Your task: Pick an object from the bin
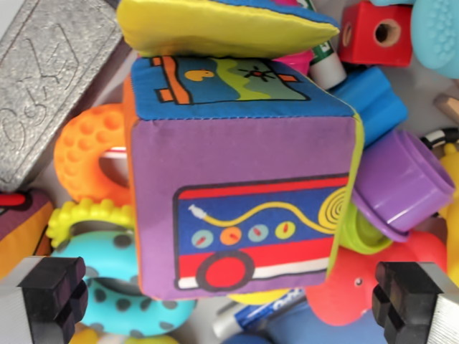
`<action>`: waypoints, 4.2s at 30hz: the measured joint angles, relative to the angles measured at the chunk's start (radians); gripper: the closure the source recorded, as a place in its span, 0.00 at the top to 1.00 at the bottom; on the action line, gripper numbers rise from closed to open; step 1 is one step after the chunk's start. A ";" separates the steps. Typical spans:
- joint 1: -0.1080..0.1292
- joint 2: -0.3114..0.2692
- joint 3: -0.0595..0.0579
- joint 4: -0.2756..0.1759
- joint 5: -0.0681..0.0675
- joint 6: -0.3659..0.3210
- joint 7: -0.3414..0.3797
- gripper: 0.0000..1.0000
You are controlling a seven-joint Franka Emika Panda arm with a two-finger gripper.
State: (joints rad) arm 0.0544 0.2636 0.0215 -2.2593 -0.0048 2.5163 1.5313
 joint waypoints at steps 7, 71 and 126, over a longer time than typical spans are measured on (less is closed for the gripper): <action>0.000 0.044 0.000 -0.003 0.000 0.047 0.001 1.00; 0.003 0.080 -0.003 -0.003 -0.001 0.089 0.002 0.00; 0.003 -0.263 -0.003 0.121 0.003 -0.376 0.000 0.00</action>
State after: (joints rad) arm 0.0575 0.0008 0.0182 -2.1380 -0.0021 2.1399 1.5313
